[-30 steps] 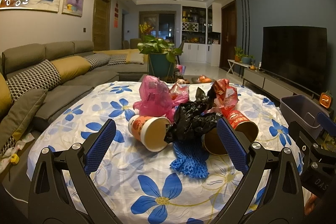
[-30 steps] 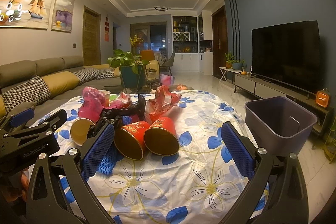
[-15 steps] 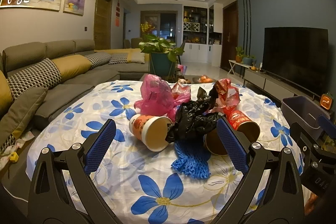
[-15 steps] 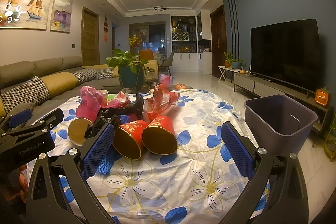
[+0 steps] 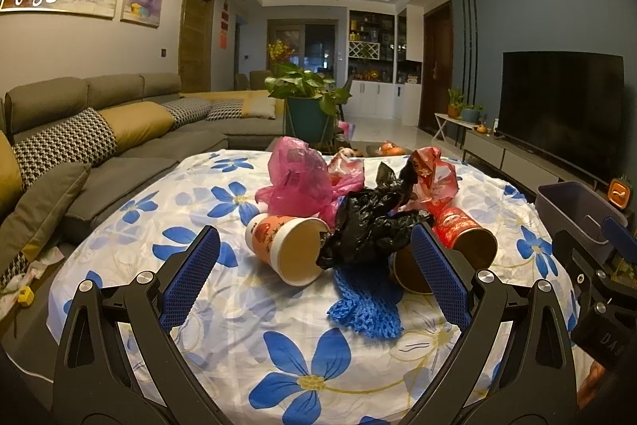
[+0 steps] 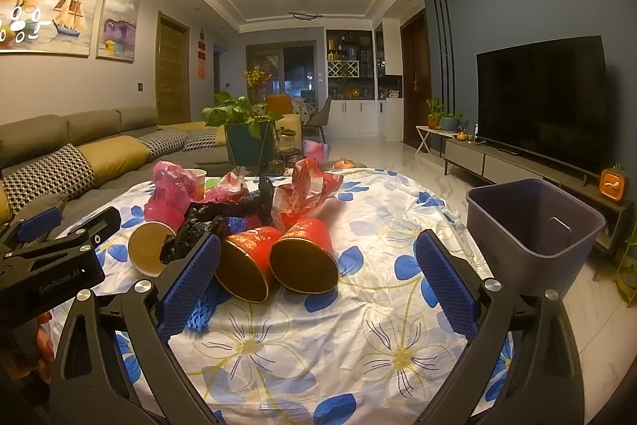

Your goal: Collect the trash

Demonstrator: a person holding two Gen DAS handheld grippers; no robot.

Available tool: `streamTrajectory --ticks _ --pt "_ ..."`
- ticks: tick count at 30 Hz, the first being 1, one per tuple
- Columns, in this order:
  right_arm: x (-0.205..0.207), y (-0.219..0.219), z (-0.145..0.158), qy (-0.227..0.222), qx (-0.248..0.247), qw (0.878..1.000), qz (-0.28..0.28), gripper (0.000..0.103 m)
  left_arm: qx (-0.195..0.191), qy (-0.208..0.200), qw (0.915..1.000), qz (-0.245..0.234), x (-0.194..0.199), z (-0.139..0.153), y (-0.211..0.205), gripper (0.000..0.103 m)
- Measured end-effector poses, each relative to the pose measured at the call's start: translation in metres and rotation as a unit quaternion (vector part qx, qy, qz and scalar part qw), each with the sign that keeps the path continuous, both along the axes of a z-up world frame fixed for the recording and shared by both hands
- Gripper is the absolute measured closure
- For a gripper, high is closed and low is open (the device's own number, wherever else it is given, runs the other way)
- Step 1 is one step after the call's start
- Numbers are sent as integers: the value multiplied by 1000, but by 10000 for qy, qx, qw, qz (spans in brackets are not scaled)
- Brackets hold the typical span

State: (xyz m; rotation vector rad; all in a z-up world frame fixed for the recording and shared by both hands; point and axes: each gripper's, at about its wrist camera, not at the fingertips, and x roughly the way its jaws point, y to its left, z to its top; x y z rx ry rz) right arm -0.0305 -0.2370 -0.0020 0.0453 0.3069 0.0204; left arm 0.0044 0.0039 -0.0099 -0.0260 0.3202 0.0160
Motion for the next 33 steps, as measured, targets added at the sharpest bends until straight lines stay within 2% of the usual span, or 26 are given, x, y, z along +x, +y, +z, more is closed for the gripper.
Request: streamTrajectory --ticks 5,7,11,13,16,19,30,31,33 --pt "4 -1 -5 32 14 10000 8 14 -13 22 10000 97 6 -10 13 8" --pt "9 -1 -8 63 -2 10000 5 29 -37 30 9999 142 9 -15 19 8" --pt "20 -2 -18 246 37 9997 55 37 -42 84 9995 289 18 -27 33 10" --pt "27 -1 -24 348 57 9994 74 48 -94 114 9993 348 26 -34 41 12" --pt "35 0 -33 424 59 9990 104 55 -211 222 9990 336 40 -41 46 17" --pt "43 1 -40 416 -42 9991 111 60 -207 268 9990 308 52 -47 47 24" --pt "87 -7 -67 771 -87 9969 139 60 -355 672 9970 160 86 -66 48 68" --pt "91 -8 -68 777 -80 9969 110 64 -331 692 9969 150 88 -67 48 70" --pt "96 -7 -70 806 -73 9965 202 70 -318 734 9967 129 91 -68 48 84"
